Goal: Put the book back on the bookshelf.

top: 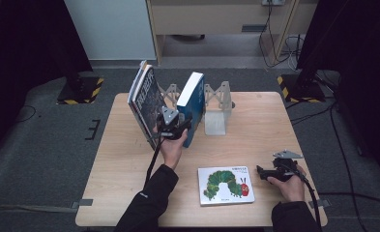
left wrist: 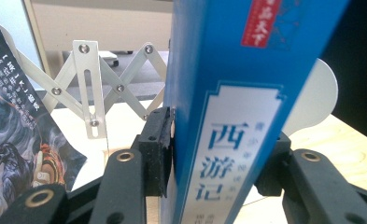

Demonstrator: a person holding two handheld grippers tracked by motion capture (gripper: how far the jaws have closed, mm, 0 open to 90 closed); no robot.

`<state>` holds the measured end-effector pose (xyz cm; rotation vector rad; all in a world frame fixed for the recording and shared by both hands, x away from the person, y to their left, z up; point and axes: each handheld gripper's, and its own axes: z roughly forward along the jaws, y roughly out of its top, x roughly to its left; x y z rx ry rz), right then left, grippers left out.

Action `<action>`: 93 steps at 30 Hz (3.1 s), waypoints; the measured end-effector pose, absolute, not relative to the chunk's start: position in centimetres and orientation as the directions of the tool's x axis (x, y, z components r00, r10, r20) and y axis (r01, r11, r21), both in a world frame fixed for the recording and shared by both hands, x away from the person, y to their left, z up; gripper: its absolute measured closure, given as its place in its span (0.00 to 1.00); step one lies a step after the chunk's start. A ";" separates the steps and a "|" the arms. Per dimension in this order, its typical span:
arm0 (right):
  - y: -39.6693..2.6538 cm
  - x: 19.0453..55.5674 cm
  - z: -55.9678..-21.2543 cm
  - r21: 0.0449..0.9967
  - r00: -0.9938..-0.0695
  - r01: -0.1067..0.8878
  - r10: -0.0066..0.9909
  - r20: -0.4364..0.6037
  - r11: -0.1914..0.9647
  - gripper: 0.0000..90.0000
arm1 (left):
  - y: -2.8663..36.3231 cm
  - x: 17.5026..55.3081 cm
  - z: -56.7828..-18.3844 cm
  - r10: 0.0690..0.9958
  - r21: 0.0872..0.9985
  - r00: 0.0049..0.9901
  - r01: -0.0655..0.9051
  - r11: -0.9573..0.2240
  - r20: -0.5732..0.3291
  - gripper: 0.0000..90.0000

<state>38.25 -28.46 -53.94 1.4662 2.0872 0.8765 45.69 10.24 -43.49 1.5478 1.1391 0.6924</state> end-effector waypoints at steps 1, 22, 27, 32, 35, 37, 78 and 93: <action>-28.4 38.2 -53.9 0.712 -0.339 0.662 0.941 0.005 0.235 0.04 | 10.2 45.7 -43.4 0.917 0.948 0.379 0.318 -0.003 -0.124 0.61; -28.4 38.2 -53.9 0.712 -0.339 0.662 0.941 0.005 0.235 0.04 | 9.3 47.0 -43.3 0.903 0.942 0.408 0.335 -0.015 -0.130 0.59; -28.4 38.2 -53.9 0.711 -0.340 0.663 0.940 0.005 0.236 0.04 | 10.0 45.7 -44.0 0.894 0.943 0.425 0.333 -0.007 -0.144 0.60; -28.3 38.2 -53.9 0.709 -0.341 0.665 0.940 0.007 0.236 0.04 | 9.9 45.7 -43.6 0.901 0.934 0.413 0.355 -0.028 -0.130 0.61; -28.3 38.2 -53.9 0.709 -0.341 0.665 0.940 0.007 0.236 0.04 | 9.7 45.9 -43.0 0.904 0.923 0.410 0.382 -0.054 -0.117 0.62; -28.3 38.2 -53.9 0.709 -0.341 0.664 0.940 0.007 0.236 0.04 | 9.4 46.1 -42.8 0.907 0.917 0.404 0.395 -0.052 -0.123 0.62; -28.3 38.2 -53.9 0.709 -0.342 0.665 0.940 0.008 0.236 0.04 | 7.5 46.6 -44.1 0.870 0.932 0.465 0.362 -0.017 -0.165 0.57; -28.3 38.2 -53.9 0.709 -0.342 0.665 0.940 0.010 0.235 0.04 | 6.4 46.8 -43.2 0.875 0.902 0.454 0.430 -0.052 -0.166 0.59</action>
